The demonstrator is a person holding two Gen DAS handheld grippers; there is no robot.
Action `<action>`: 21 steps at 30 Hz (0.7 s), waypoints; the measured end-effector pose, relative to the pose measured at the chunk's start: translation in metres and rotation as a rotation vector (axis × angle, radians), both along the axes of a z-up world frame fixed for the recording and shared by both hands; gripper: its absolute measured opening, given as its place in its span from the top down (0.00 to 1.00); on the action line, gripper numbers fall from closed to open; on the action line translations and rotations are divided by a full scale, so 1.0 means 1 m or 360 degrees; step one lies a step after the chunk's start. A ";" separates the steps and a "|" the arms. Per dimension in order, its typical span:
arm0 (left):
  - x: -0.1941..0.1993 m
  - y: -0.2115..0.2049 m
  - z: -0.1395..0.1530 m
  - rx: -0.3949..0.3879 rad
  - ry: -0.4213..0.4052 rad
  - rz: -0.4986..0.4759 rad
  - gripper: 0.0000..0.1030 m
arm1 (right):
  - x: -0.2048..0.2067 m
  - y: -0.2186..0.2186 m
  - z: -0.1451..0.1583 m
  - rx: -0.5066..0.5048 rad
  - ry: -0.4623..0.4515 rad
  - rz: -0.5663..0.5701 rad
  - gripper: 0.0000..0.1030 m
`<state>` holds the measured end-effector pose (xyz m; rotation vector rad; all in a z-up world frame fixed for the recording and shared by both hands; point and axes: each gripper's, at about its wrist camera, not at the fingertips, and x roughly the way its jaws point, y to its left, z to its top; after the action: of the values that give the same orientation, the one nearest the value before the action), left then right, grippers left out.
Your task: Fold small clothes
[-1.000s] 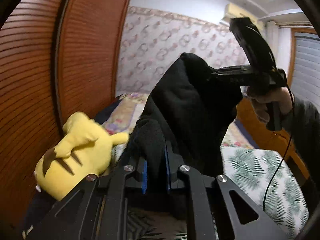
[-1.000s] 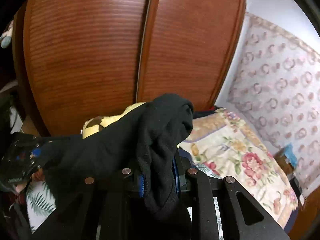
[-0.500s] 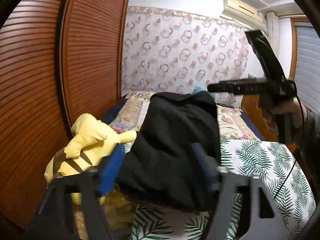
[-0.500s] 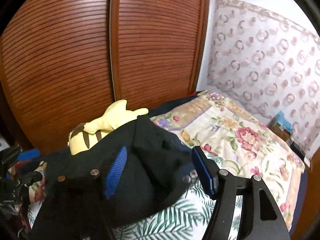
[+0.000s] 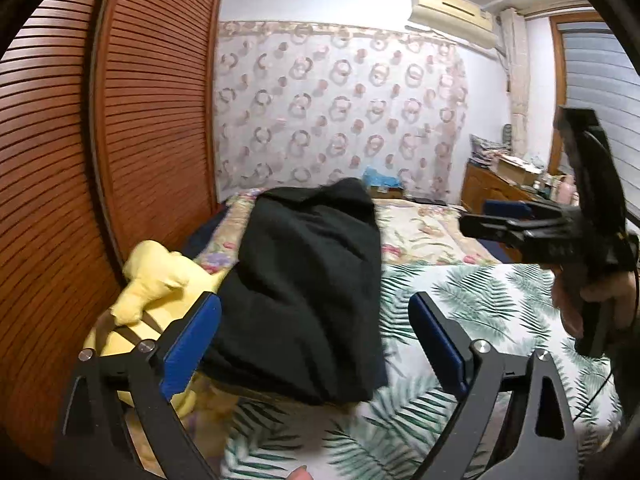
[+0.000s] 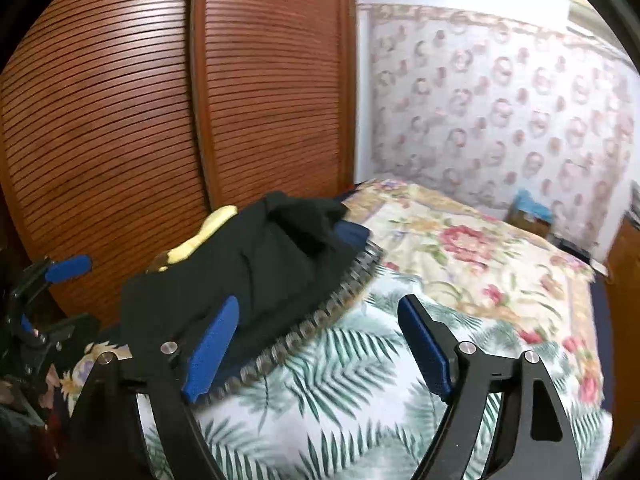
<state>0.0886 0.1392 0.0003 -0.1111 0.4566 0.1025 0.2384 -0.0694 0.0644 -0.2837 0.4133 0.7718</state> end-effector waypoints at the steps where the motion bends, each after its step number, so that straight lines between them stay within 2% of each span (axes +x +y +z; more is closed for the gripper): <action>1: -0.001 -0.006 0.000 0.0004 0.0002 -0.0014 0.08 | -0.008 -0.007 -0.002 0.0014 -0.0010 -0.0040 0.19; 4: -0.004 -0.028 0.002 0.0042 0.0009 -0.0055 0.08 | -0.037 -0.033 -0.009 0.0059 -0.0025 -0.0187 0.19; 12: -0.021 -0.082 0.013 0.0039 -0.0044 -0.0186 0.08 | -0.113 -0.090 -0.017 0.0188 -0.0072 -0.0456 0.19; 21: -0.031 -0.110 0.022 0.0063 -0.0056 -0.0199 0.08 | -0.171 -0.107 -0.022 0.0289 -0.0143 -0.0678 0.19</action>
<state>0.0576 0.0291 0.0222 -0.0454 0.4252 -0.0129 0.0674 -0.1765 0.0425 -0.0545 0.3020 0.3734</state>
